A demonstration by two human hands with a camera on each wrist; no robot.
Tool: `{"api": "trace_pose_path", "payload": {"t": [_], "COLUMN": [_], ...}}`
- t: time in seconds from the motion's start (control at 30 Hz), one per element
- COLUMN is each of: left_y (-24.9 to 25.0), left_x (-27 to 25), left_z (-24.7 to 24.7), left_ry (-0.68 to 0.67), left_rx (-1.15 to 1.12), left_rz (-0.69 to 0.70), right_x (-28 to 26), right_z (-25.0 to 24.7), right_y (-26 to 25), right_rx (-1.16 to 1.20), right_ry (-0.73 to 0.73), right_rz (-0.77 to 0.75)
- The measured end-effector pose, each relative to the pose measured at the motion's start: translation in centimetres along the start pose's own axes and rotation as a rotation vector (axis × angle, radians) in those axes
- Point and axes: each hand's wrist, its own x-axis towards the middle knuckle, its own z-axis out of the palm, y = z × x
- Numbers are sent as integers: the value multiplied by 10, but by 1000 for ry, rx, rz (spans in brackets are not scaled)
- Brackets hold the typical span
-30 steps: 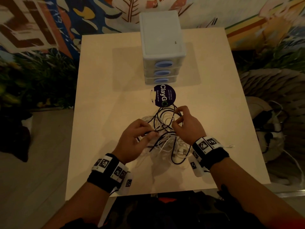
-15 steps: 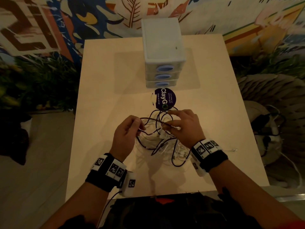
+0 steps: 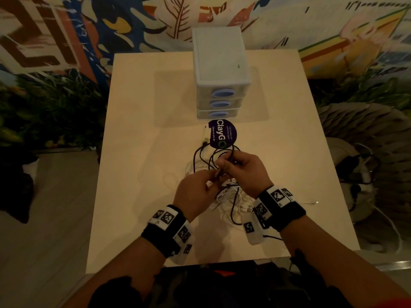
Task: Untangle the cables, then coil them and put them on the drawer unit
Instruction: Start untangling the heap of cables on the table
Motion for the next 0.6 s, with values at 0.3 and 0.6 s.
{"api": "trace_pose_path", "payload": {"t": [0.3,0.6], "left_y": [3,5], "left_x": [-1,-2], "left_z": [-33,-46], "left_ry": [27,175], "left_rx": [-717,-841], "left_rz": [-53,7], "right_x": [-10,3], "right_z": [-8,-8], "right_y": [15,13], "right_rx": [-514,-709], "right_ry": [-286,-111], "right_rz": [-60,-209]}}
